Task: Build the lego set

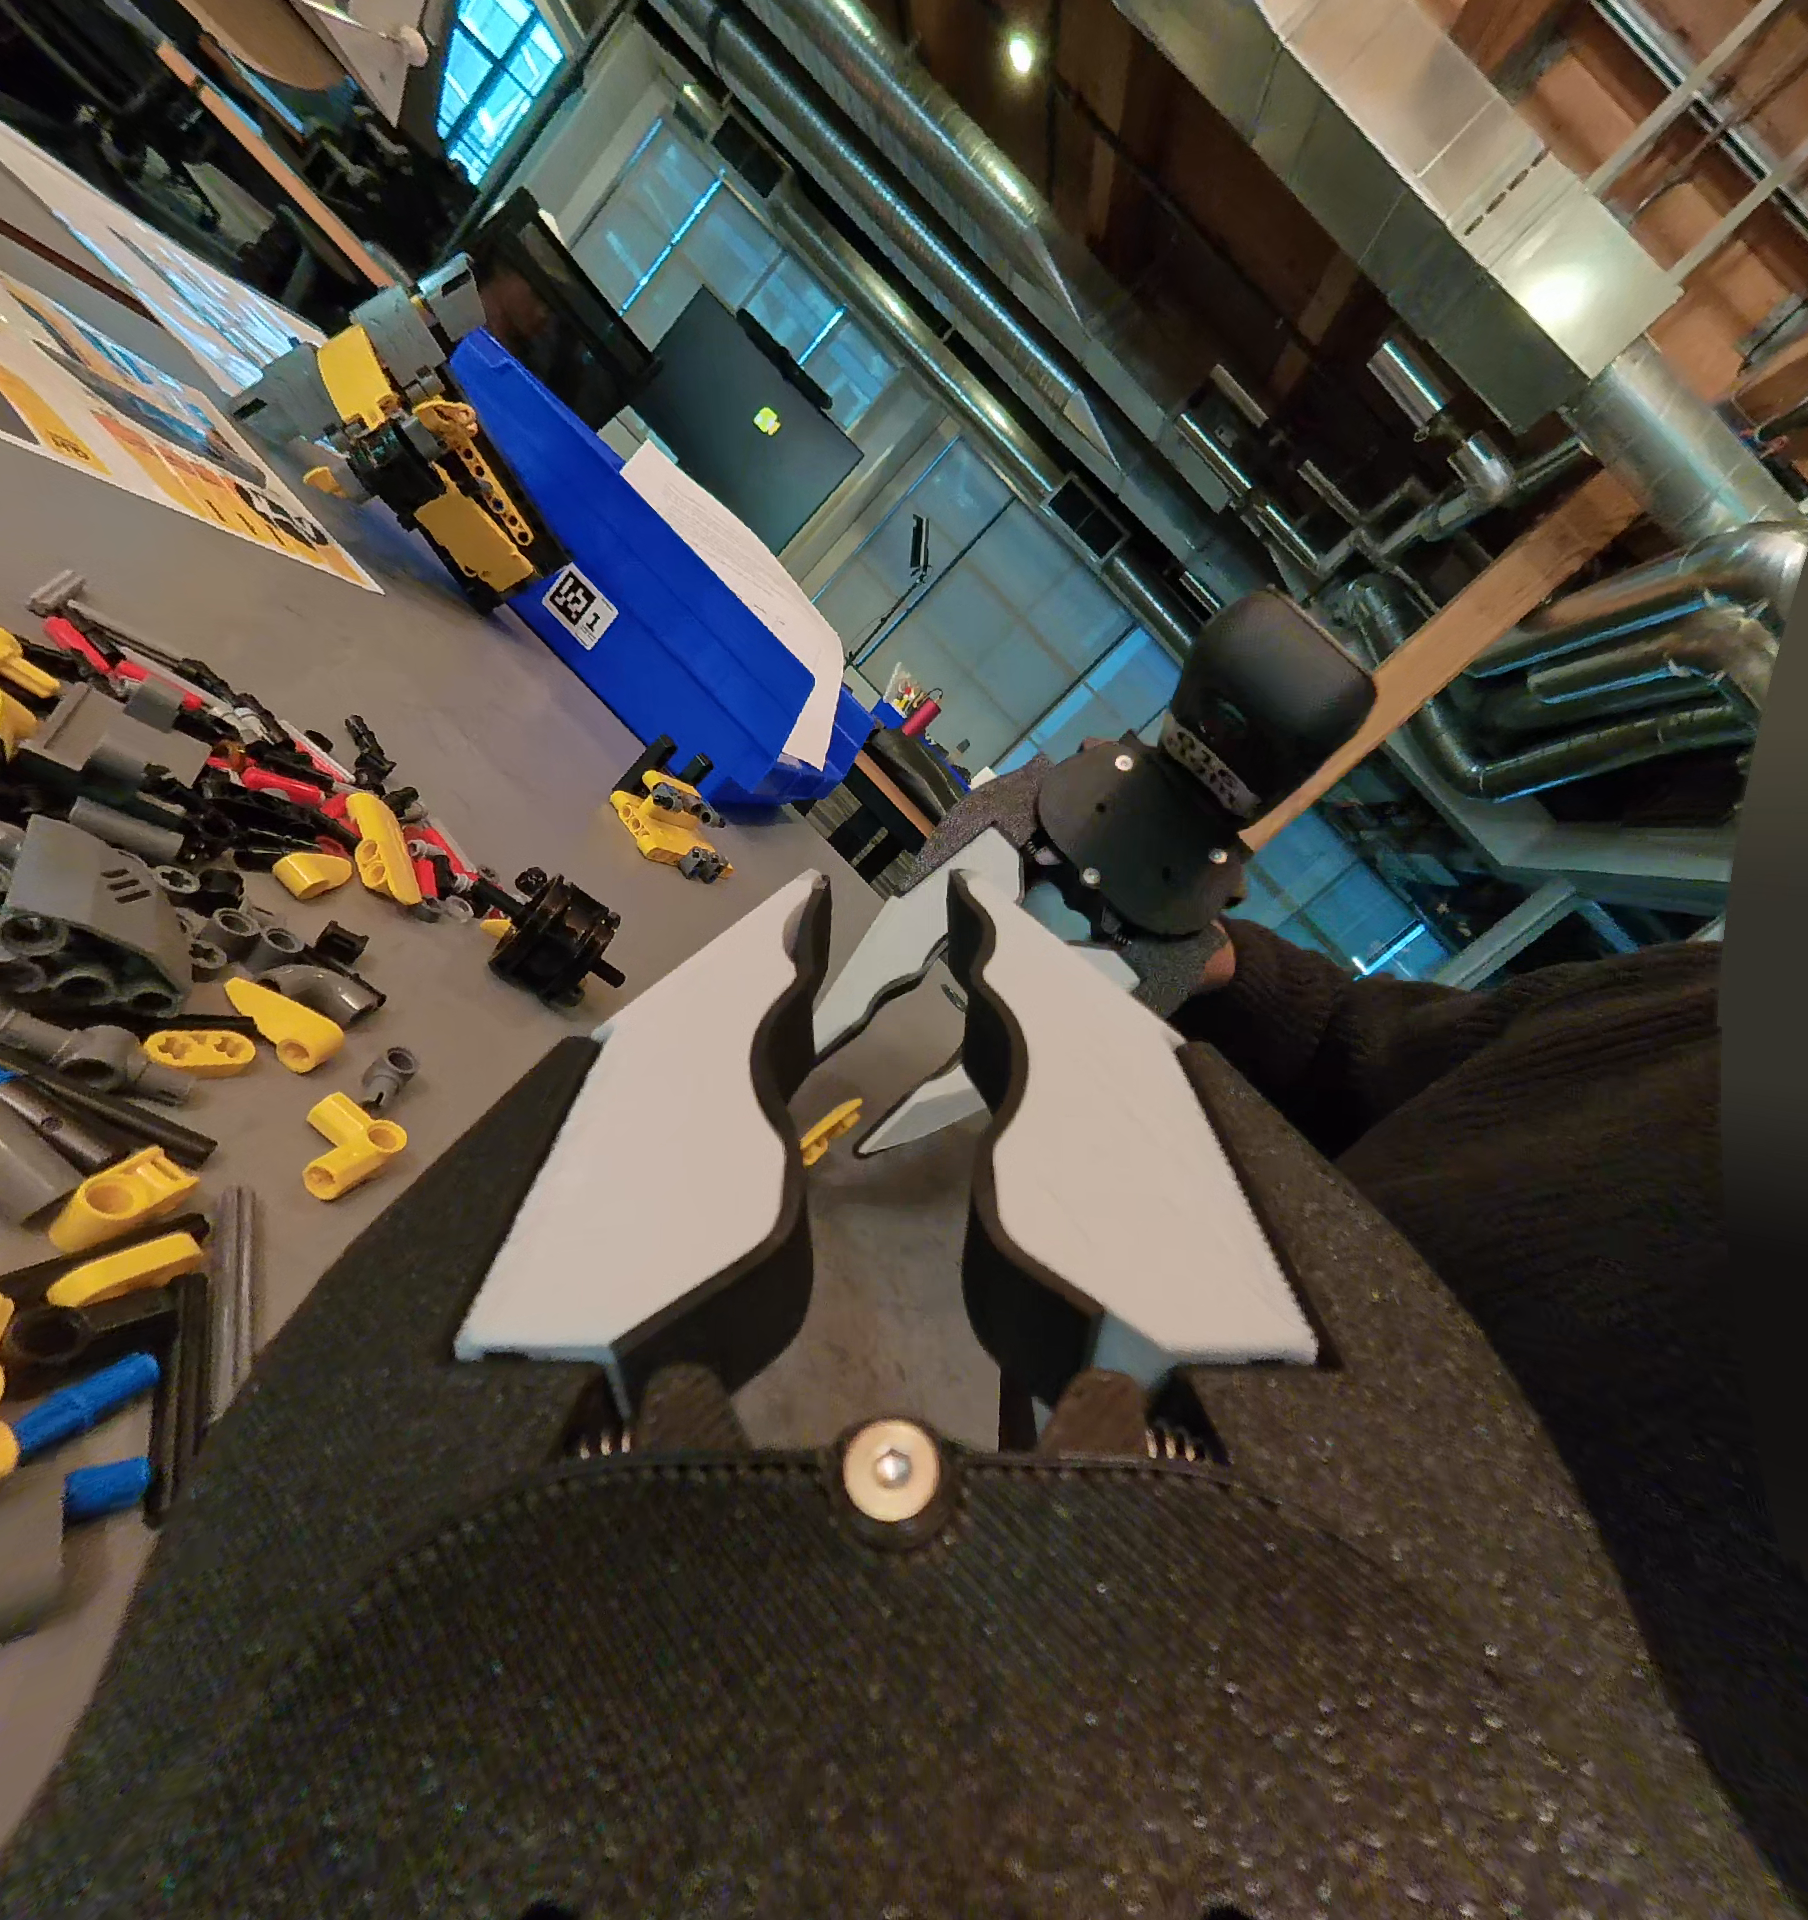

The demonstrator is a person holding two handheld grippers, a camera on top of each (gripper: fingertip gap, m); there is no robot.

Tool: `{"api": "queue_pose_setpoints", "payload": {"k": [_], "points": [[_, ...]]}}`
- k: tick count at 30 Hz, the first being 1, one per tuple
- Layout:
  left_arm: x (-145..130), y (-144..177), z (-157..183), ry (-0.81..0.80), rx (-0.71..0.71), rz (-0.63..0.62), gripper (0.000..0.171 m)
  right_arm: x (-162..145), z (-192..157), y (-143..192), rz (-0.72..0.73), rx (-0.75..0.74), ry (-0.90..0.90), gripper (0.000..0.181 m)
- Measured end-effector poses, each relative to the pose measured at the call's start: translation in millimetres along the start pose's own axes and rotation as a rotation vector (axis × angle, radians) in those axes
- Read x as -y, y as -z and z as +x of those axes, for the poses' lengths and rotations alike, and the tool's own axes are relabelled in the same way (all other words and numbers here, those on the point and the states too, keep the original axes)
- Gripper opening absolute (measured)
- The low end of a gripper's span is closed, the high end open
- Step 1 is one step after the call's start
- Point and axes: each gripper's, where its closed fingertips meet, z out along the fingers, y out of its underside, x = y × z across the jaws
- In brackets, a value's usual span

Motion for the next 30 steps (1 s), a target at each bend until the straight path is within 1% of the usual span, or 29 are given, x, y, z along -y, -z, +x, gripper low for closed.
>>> {"api": "queue_pose_setpoints", "payload": {"k": [3, 5, 6, 7, 10, 12, 14, 16, 17, 18, 20, 23, 27, 30], "points": [[-3, -3, 0, 0.0, 0.002, -0.019, 0.019, -7, -3, -2, 0.064, 0.024, -0.043, 0.025], [-6, -5, -2, 0.007, 0.018, -0.043, 0.021, -12, -3, -6, 0.087, 0.006, -0.019, 0.021], [-9, -8, -5, 0.018, 0.031, -0.065, 0.025, -11, -2, -6, 0.106, -0.016, 0.008, 0.015], [-12, -11, -7, 0.025, 0.035, -0.091, 0.029, -8, 0, -5, 0.13, -0.037, 0.042, 0.008], [-17, -20, -11, -0.009, 0.073, -0.143, 0.038, 3, 4, 2, 0.207, -0.072, 0.147, 0.007], [-25, -25, -13, -0.038, 0.107, -0.212, 0.047, 5, 9, 5, 0.256, -0.123, 0.23, 0.007], [-37, -29, -16, -0.053, 0.135, -0.293, 0.054, 1, 11, 6, 0.292, -0.19, 0.345, 0.007], [-50, -32, -15, -0.051, 0.131, -0.368, 0.056, -11, 7, 2, 0.275, -0.237, 0.443, 0.007], [-56, -34, -15, -0.052, 0.134, -0.405, 0.057, -19, 5, -1, 0.248, -0.244, 0.47, 0.008], [-62, -36, -16, -0.055, 0.141, -0.444, 0.057, -25, 1, -4, 0.224, -0.234, 0.482, 0.016], [-77, -39, -15, -0.061, 0.145, -0.532, 0.057, -29, -5, -4, 0.235, -0.228, 0.483, 0.02], [-99, -41, -10, -0.076, 0.127, -0.649, 0.055, -32, -16, 0, 0.273, -0.186, 0.474, 0.033], [-114, -44, -6, -0.126, 0.14, -0.709, 0.056, -37, -13, 8, 0.308, -0.168, 0.419, 0.04], [-121, -46, -7, -0.227, 0.177, -0.75, 0.057, -36, -3, 15, 0.338, -0.155, 0.403, 0.047]]}}
